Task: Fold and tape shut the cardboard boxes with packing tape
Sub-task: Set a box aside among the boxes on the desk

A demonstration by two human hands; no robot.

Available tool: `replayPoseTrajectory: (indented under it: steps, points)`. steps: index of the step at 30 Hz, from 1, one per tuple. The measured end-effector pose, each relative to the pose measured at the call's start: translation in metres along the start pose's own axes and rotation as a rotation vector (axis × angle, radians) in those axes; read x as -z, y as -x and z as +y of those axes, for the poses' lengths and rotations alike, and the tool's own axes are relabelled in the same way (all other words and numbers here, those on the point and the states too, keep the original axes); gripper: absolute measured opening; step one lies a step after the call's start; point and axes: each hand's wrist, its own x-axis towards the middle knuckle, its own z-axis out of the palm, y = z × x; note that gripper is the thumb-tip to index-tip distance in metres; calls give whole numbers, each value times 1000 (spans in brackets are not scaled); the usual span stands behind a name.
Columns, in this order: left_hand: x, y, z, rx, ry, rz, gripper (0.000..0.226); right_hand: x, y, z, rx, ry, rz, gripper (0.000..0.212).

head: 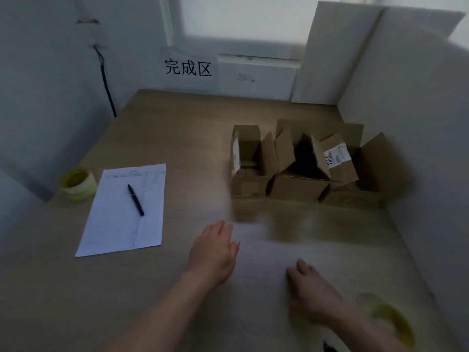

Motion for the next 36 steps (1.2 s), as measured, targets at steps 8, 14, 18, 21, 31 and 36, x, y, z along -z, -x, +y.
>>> replayPoseTrajectory:
  steps: [8,14,18,21,31,36]
  points:
    - [32,80,-25,11,-99,97,48,31,28,-97,179,-112,345,59]
    - [69,173,-47,209,-181,250,43,22,61,-160,445,-65,398,63]
    - [71,269,-68,426,-206,278,44,-11,93,-197,629,-3,349,61]
    - [59,349,-79,596,-189,296,42,-45,126,-225,773,41,258,60]
    - [5,607,-84,1063,-112,437,45,-169,264,-320,1106,242,27,60]
    - [-29,726,-81,1245,-54,481,47,-239,334,-354,1247,348,-16,60]
